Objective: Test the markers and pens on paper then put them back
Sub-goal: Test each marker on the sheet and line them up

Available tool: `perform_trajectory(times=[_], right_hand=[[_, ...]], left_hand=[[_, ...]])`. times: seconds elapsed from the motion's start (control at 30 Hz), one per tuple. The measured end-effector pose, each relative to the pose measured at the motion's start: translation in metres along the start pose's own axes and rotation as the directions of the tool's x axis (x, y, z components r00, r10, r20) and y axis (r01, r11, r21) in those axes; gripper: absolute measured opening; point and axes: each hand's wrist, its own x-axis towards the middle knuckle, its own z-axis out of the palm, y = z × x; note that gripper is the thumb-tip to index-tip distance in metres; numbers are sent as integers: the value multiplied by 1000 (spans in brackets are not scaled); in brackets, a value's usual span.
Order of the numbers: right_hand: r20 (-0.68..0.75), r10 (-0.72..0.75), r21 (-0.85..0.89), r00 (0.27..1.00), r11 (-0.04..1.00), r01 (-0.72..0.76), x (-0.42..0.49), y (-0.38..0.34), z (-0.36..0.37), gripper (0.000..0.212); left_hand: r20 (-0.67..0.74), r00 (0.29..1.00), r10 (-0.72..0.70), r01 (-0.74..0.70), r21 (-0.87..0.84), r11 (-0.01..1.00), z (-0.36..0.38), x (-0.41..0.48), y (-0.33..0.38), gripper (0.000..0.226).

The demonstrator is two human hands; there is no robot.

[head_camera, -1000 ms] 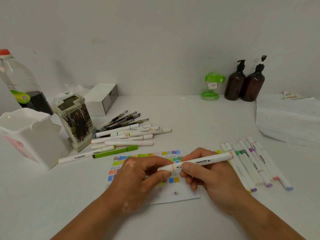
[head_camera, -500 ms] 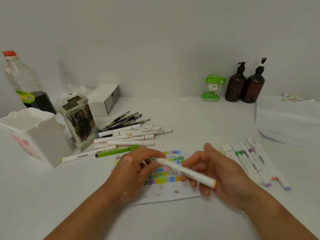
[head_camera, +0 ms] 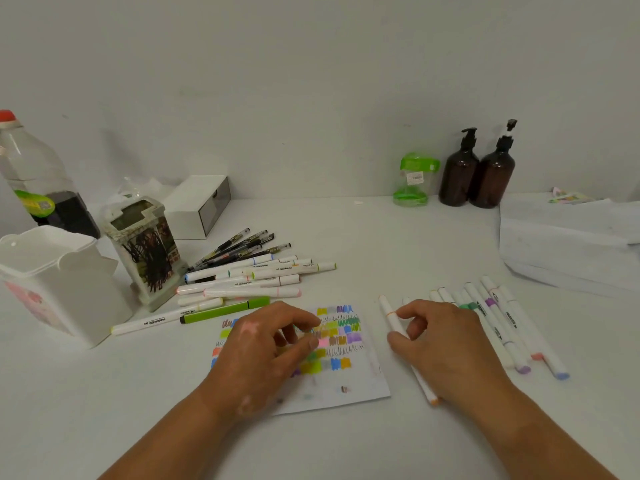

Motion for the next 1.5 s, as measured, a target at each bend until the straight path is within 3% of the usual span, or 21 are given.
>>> perform_trajectory(times=[0.17,0.33,0.47,0.67,0.77,0.9,1.07,1.2,1.33,1.5], right_hand=[[-11,4,-175,1000,984,-6,1,2,6,27],[-43,-6,-132,999,991,1,-1,4,4,21],[-108,-158,-36,982,987,155,-8,-4,6,19],[-72,-304,59,950,949,308,-14,-9,19,20],[-52,-334,77,941,938,337,-16,-9,20,20],[-34,-348,82,937,933,350,-16,-6,19,21],[-7,-344,105,939,933,343,-16,-6,20,25],[27,-356,171,934,922,347,-18,-11,20,26],[63,-350,284,935,904,319,-21,-19,18,11],[129,-324,323,937,907,269,-20,-22,21,39]], left_hand=[[20,1000,-6,6,25,1000,0,-2,-6,10],[11,1000,-27,27,0,1000,-5,0,-9,8],[-108,993,-37,62,242,968,-27,1,-24,10],[-160,985,-71,155,609,778,-62,0,-53,34],[-152,985,-79,162,676,719,-64,-1,-55,34],[-58,984,-171,164,682,713,-70,5,-57,28],[-82,971,-225,237,475,847,-66,11,-43,16],[61,938,-341,342,-7,940,-47,15,-11,13],[228,919,-322,391,-413,823,-26,18,13,26],[293,907,-302,420,-696,583,4,19,19,21]])
